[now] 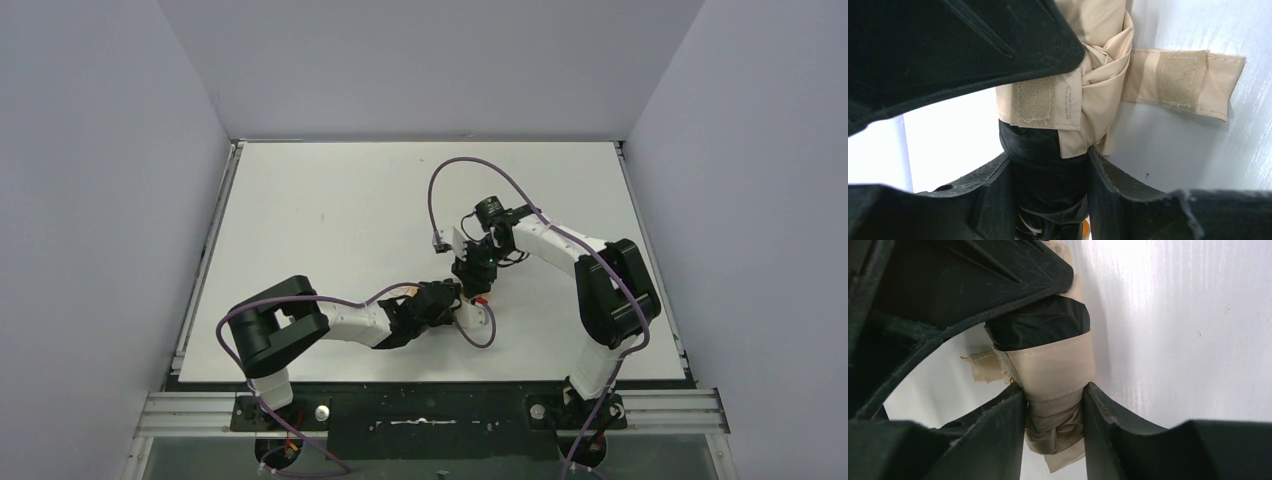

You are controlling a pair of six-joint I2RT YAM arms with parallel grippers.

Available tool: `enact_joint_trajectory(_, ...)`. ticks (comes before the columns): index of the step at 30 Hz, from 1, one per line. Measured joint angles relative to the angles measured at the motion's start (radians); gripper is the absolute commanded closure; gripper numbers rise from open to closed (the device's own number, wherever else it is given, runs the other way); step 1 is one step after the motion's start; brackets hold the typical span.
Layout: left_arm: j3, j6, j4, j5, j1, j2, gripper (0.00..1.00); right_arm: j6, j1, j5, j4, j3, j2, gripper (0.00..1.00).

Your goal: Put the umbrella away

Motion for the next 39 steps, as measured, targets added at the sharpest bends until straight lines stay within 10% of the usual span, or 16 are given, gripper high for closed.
enact_joint_trajectory(8, -0.005, -0.004, 0.01, -0.001, 0.0, -0.002, 1.0, 0.015, 0.001, 0.024, -0.007, 0.016, 0.005, 0.85)
enact_joint_trajectory(21, -0.053, -0.198, -0.09, 0.035, 0.008, -0.172, 0.36, 0.042, 0.019, 0.006, 0.063, -0.022, -0.009, 0.86)
enact_joint_trajectory(30, -0.079, -0.386, -0.205, 0.185, 0.037, -0.568, 0.34, 0.069, 0.022, 0.026, 0.118, -0.064, -0.04, 0.85)
enact_joint_trajectory(39, -0.06, -0.78, -0.272, 0.591, 0.596, -0.716, 0.34, 0.055, 0.061, 0.094, 0.218, -0.163, -0.122, 0.84)
